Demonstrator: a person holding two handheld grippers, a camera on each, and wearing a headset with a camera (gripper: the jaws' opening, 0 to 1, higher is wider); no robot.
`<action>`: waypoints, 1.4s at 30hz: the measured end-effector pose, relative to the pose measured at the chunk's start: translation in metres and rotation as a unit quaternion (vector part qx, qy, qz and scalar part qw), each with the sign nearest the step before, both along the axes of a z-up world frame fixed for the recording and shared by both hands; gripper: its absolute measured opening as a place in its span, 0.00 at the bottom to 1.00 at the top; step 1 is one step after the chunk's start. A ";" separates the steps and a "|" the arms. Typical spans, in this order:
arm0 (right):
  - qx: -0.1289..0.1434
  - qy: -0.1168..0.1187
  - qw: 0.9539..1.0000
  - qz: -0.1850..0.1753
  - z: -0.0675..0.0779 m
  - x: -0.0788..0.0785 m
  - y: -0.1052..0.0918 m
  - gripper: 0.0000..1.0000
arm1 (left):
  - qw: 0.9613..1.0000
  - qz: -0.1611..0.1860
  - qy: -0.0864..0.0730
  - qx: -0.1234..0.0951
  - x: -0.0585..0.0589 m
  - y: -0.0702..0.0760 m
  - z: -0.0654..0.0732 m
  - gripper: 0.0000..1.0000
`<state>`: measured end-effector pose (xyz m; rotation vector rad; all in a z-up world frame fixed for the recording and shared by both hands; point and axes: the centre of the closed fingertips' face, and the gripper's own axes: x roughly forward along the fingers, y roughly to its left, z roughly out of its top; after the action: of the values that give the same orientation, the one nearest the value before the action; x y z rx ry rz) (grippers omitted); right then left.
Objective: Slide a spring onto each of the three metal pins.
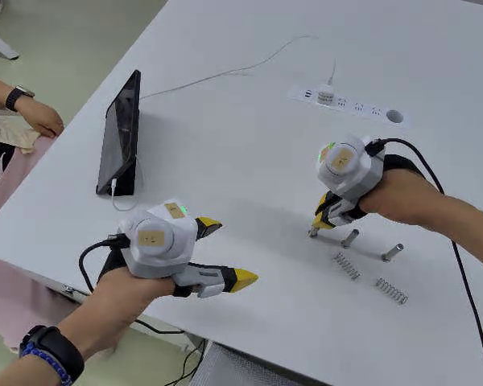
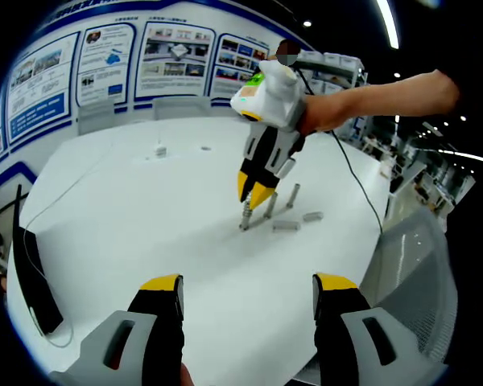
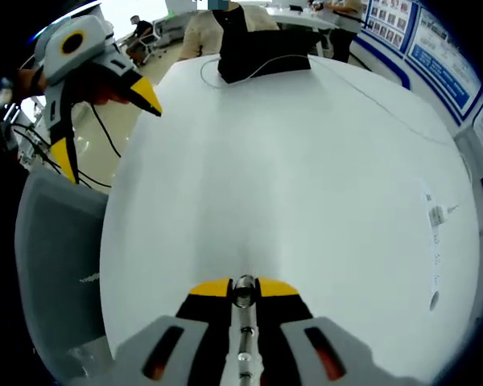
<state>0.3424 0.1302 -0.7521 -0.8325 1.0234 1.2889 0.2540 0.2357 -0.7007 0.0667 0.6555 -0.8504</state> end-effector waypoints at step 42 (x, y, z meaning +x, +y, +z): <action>-0.004 0.014 1.000 0.000 -0.012 -0.009 -0.015 0.31 | 1.000 -0.004 0.002 0.004 -0.002 -0.003 0.001 0.67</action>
<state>0.3332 0.1147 -0.7646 -0.8221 1.0514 1.3009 0.2522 0.2322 -0.7002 0.0758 0.6632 -0.8560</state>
